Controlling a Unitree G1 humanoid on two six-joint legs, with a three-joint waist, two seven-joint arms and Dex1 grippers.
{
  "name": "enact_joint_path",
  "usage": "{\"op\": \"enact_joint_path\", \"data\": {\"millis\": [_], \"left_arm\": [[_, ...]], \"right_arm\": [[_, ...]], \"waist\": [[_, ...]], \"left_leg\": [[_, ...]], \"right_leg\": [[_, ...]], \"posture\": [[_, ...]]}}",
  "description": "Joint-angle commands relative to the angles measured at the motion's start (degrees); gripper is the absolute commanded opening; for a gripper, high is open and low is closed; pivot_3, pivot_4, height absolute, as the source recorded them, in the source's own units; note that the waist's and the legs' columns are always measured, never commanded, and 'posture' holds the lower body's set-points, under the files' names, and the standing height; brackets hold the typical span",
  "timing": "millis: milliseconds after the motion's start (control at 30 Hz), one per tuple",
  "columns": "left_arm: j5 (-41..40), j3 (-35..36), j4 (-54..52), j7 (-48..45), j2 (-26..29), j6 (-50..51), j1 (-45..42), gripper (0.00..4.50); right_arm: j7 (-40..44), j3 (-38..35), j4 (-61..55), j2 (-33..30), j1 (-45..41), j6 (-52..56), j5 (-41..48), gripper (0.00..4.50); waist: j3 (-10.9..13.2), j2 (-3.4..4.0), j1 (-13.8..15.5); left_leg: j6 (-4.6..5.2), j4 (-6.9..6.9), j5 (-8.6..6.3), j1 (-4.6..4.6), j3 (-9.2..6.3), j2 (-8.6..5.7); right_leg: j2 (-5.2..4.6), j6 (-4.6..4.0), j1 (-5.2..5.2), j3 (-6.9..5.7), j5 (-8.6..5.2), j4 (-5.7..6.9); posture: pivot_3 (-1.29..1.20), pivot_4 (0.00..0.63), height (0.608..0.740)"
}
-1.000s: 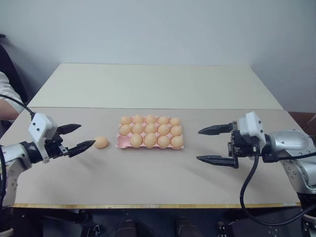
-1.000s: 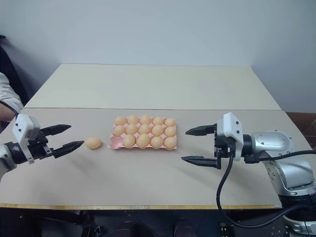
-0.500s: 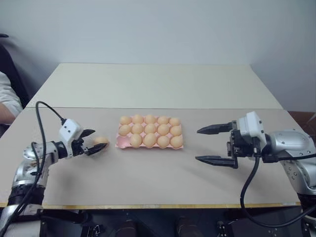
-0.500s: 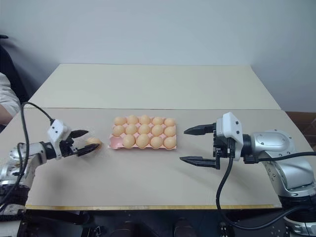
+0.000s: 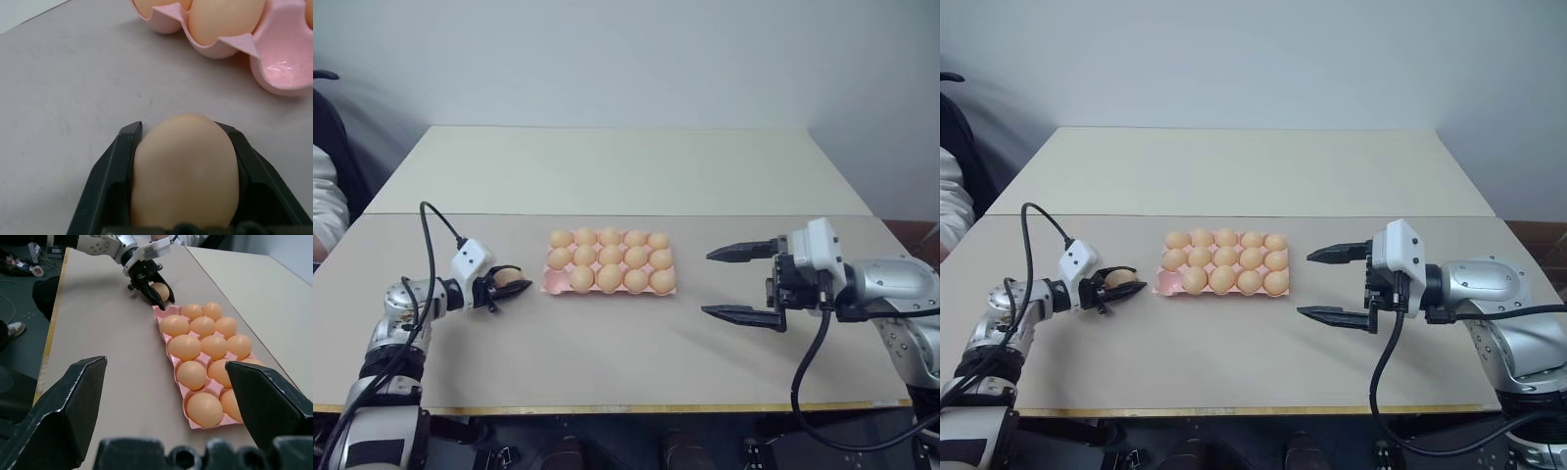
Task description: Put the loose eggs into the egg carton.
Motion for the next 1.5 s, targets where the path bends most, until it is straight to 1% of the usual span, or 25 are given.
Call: {"op": "enact_joint_path", "data": {"millis": [33, 133, 200, 267, 333, 467, 533, 600, 633, 733, 767, 867, 1067, 1167, 1233, 1367, 1500], "left_arm": [[-6.80, 3.21, -10.74, -6.44, 2.80, 5.60, 0.93, 1.95], [-9.83, 3.43, -19.17, -7.12, 2.07, 8.81, 1.53, 1.95], [-9.76, 2.61, -21.69, -6.68, 1.28, 9.38, 1.46, 1.95], [-9.32, 0.89, -23.61, -5.89, -0.71, 9.51, 0.98, 1.95], [-8.62, -0.67, -24.52, -5.38, -2.40, 9.62, 0.49, 1.95], [-4.59, -3.95, -21.45, -2.66, -5.12, 7.95, -1.76, 1.95], [-4.58, -4.47, -20.40, -1.80, -6.37, 9.57, -2.81, 2.58], [-3.71, -5.25, -20.12, -1.75, -6.87, 8.82, -3.07, 3.08], [-3.44, -5.49, -20.08, -2.22, -6.82, 8.26, -3.09, 3.47], [-3.96, -5.24, -20.53, -2.94, -6.51, 8.48, -3.10, 4.45], [-4.17, -5.02, -20.73, -2.92, -6.43, 8.80, -3.13, 4.48], [-5.88, -2.33, -23.73, -2.80, -4.27, 10.12, -2.14, 4.48], [-11.48, 4.42, -32.87, -4.35, 2.55, 13.88, 4.26, 4.48], [-15.58, 10.08, -39.01, -6.51, 8.51, 18.00, 9.11, 4.48], [-18.05, 12.80, -42.54, -7.09, 11.06, 20.71, 11.84, 4.48], [-23.74, 22.51, -52.44, -7.16, 15.06, 26.96, 21.20, 4.48], [-26.74, 31.82, -60.79, -5.86, 14.99, 32.04, 32.09, 4.48]], "right_arm": [[-0.36, -1.74, -1.87, -0.58, -0.01, 0.16, 1.47, 4.50], [-0.40, -0.79, -1.26, 0.01, -0.79, -0.19, 1.03, 4.50], [-0.45, -0.28, -0.88, 0.34, -1.45, -0.31, 0.83, 4.50], [-0.42, 0.07, -0.58, 0.62, -2.06, -0.42, 0.69, 4.50], [-0.37, 0.23, -0.41, 0.73, -2.36, -0.49, 0.58, 4.50], [-0.61, -0.45, -1.28, 0.45, -1.56, -0.12, 0.94, 4.50], [-0.81, -0.80, -1.69, 0.29, -0.98, -0.05, 1.03, 4.50], [-1.25, -0.90, -1.94, 0.30, -0.79, 0.03, 1.01, 4.50], [-1.44, -0.95, -2.10, 0.28, -0.75, 0.08, 1.06, 4.50], [-1.82, -1.09, -2.44, 0.14, -0.66, 0.18, 1.39, 4.50], [-1.91, -1.12, -2.51, 0.11, -0.67, 0.22, 1.48, 4.50], [-1.96, -1.30, -2.47, 0.07, -0.40, 0.06, 1.52, 4.50], [-2.33, -0.91, -1.77, 0.74, -0.52, -0.48, 1.18, 4.50], [-2.26, -0.56, -0.05, 1.24, -0.79, -1.54, 0.19, 4.50], [-2.12, -0.62, 0.50, 1.36, -0.67, -1.89, 0.00, 4.50], [-0.36, 0.00, 3.11, 0.80, -0.78, -2.72, -1.03, 4.50], [1.29, 0.04, 5.40, 0.27, -1.30, -3.61, -1.66, 4.50]], "waist": [[0.00, 0.00, 0.06], [0.00, 0.00, 0.52], [0.00, 0.00, 0.65], [0.00, 0.00, 0.63], [0.00, 0.00, 0.67], [0.00, 0.00, 0.71], [0.00, 0.00, 0.67], [0.00, -0.01, 0.59], [0.00, 0.00, 0.48], [0.00, 0.00, 0.26], [0.00, 0.00, 0.24], [0.00, -0.01, 0.18], [0.00, 0.00, -0.10], [0.01, -0.02, -0.01], [0.01, -0.01, -0.01], [0.02, -0.01, 0.05], [0.02, 0.00, 0.00]], "left_leg": [[0.00, 0.00, 0.00, -0.03, 0.00, 0.01], [0.00, 0.00, 0.00, -0.01, -0.01, 0.01], [0.00, 0.01, 0.00, 0.01, -0.02, 0.00], [0.00, 0.01, 0.00, 0.02, -0.01, 0.00], [0.00, 0.01, 0.00, 0.02, -0.01, 0.00], [0.00, 0.01, 0.00, -0.01, -0.04, -0.01], [0.00, 0.02, 0.00, -0.02, -0.05, -0.01], [0.00, 0.02, 0.00, -0.01, -0.05, -0.01], [0.00, 0.02, 0.00, -0.01, -0.05, -0.02], [0.00, 0.01, 0.00, 0.00, -0.05, -0.02], [0.00, 0.01, 0.00, 0.00, -0.05, -0.02], [0.00, 0.01, 0.00, 0.00, -0.05, -0.02], [0.00, 0.01, 0.00, 0.00, -0.05, 0.00], [0.00, 0.01, 0.00, 0.02, -0.06, 0.01], [0.00, 0.01, 0.00, 0.02, -0.05, 0.02], [0.00, 0.01, 0.00, 0.02, -0.04, 0.03], [0.00, 0.00, 0.00, 0.04, 0.00, 0.05]], "right_leg": [[0.00, 0.00, -0.01, -0.01, 0.00, 0.00], [-0.02, 0.00, 0.02, -0.02, 0.00, 0.01], [-0.02, 0.01, 0.04, -0.03, 0.00, 0.01], [-0.02, 0.01, 0.04, -0.02, 0.00, 0.00], [-0.01, 0.01, 0.04, -0.02, 0.00, 0.00], [0.00, 0.00, 0.03, -0.02, 0.00, -0.01], [0.00, 0.00, 0.02, -0.02, 0.00, -0.01], [0.00, 0.00, 0.03, -0.02, 0.00, -0.02], [0.00, 0.00, 0.03, -0.01, 0.00, -0.02], [0.00, 0.00, 0.03, 0.00, 0.00, 0.00], [0.00, 0.00, 0.03, -0.01, 0.00, 0.00], [0.00, 0.00, 0.03, -0.01, 0.00, 0.00], [0.00, 0.01, -0.01, 0.02, 0.00, -0.01], [0.00, 0.01, 0.03, -0.01, 0.00, 0.01], [0.00, 0.01, 0.02, -0.01, -0.01, -0.02], [-0.02, 0.02, 0.02, -0.02, -0.01, -0.05], [-0.02, 0.01, 0.02, -0.01, -0.01, -0.05]], "posture": [[0.00, 0.150, 0.740], [0.00, 0.150, 0.740], [0.00, 0.150, 0.740], [0.00, 0.150, 0.740], [0.00, 0.150, 0.740], [0.00, 0.150, 0.740], [0.00, 0.150, 0.740], [0.00, 0.150, 0.740], [0.00, 0.150, 0.740], [0.00, 0.150, 0.740], [0.00, 0.150, 0.740], [0.00, 0.150, 0.740], [0.00, 0.150, 0.740], [0.00, 0.150, 0.740], [0.00, 0.150, 0.740], [0.00, 0.150, 0.740], [0.00, 0.150, 0.740]]}}
